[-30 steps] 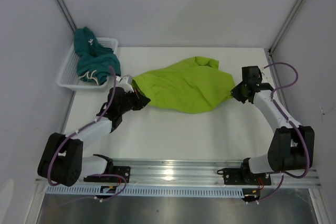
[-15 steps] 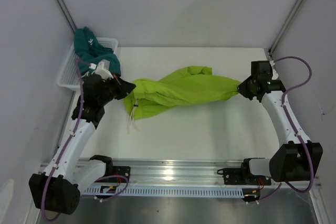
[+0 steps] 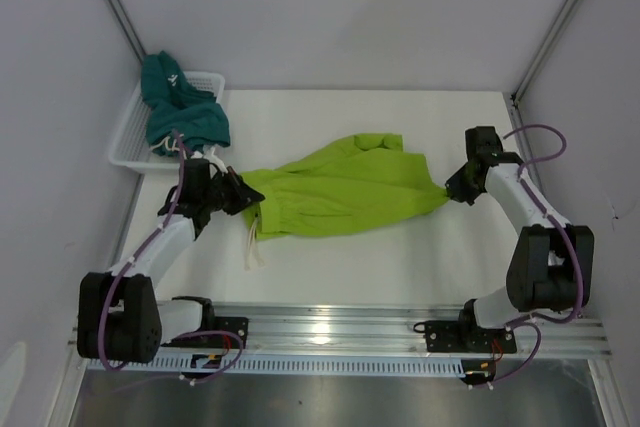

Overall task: Fold and stack the shorts
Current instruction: Flatten the shorts out

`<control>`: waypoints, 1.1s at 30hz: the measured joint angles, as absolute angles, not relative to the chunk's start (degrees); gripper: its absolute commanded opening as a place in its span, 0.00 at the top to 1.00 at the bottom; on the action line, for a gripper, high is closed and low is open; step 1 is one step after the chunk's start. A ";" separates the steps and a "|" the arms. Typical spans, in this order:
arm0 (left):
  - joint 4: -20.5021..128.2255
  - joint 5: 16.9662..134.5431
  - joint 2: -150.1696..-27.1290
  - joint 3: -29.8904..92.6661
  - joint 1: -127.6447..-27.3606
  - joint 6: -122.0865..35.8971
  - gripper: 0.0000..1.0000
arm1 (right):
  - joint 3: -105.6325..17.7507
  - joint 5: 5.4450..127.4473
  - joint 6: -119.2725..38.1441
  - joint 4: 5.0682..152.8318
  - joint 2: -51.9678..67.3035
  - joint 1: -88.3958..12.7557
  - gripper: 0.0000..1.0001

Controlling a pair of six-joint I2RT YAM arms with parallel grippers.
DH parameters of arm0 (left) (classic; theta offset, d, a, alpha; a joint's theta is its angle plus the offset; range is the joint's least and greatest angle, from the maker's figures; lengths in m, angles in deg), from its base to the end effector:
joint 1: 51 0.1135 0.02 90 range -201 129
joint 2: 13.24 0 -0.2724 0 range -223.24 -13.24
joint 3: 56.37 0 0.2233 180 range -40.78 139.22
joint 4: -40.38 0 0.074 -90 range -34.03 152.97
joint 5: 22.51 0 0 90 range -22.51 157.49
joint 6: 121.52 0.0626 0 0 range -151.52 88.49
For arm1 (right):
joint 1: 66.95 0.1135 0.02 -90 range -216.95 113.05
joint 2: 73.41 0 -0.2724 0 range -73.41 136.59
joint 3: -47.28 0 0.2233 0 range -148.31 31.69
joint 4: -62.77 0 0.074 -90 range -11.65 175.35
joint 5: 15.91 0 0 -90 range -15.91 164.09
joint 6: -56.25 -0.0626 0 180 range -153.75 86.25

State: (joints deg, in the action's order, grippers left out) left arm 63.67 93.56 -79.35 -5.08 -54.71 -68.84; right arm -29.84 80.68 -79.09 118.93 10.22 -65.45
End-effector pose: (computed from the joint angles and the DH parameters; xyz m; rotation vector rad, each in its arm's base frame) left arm 0.2258 -0.0422 0.2251 -0.4158 2.2701 -0.8883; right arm 0.2743 0.0000 0.2379 1.0263 2.4509 0.1164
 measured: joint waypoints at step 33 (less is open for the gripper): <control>43.61 98.76 -82.56 -11.15 -56.87 -70.87 0.21 | -47.90 81.09 -79.09 115.81 32.89 -65.47 1.00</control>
State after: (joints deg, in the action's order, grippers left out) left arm 43.61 98.76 -82.56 -11.15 -56.87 -70.87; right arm -47.90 81.09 -79.09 115.81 32.89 -65.47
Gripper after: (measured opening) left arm 0.798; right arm 0.010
